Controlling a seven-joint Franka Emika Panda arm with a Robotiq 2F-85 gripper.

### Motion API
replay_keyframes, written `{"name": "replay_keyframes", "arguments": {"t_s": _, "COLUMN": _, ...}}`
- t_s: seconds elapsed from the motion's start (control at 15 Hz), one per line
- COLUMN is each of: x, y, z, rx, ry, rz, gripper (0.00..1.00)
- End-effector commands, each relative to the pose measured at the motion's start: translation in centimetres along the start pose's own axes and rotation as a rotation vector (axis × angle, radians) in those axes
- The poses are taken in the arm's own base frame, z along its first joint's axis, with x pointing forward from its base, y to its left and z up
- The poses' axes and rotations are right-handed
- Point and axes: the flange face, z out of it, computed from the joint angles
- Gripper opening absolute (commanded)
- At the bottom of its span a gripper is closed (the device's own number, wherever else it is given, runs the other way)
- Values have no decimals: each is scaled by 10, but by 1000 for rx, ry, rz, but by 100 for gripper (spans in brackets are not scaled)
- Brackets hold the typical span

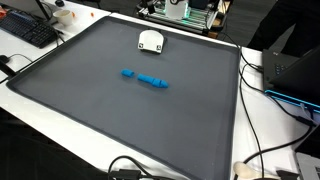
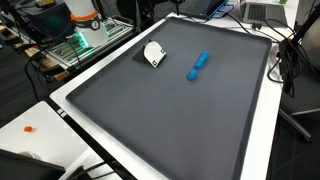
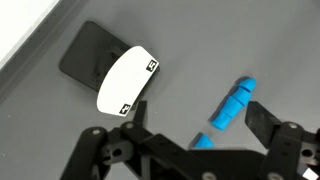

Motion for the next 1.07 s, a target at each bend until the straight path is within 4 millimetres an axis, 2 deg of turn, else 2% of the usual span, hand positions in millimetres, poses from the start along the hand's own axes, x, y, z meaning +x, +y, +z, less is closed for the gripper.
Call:
{"name": "replay_keyframes", "arguments": {"t_s": 0.0, "x": -17, "y": -15, "z": -15, "rx": -53, "ry": 17, "rz": -192, "gripper": 100}}
{"name": "replay_keyframes", "arguments": {"t_s": 0.4, "x": -35, "y": -31, "z": -24, "rx": -120, "ry": 54, "rz": -510, "gripper": 100}}
{"name": "replay_keyframes", "arguments": {"t_s": 0.67, "x": -39, "y": -32, "z": -31, "rx": -136, "ry": 86, "rz": -724, "gripper": 100}}
{"name": "replay_keyframes", "arguments": {"t_s": 0.73, "x": -34, "y": -35, "z": -25, "rx": -120, "ry": 64, "rz": -632, "gripper": 100}}
{"name": "replay_keyframes", "arguments": {"t_s": 1.0, "x": -36, "y": -35, "z": -30, "rx": -119, "ry": 71, "rz": -701, "gripper": 100}}
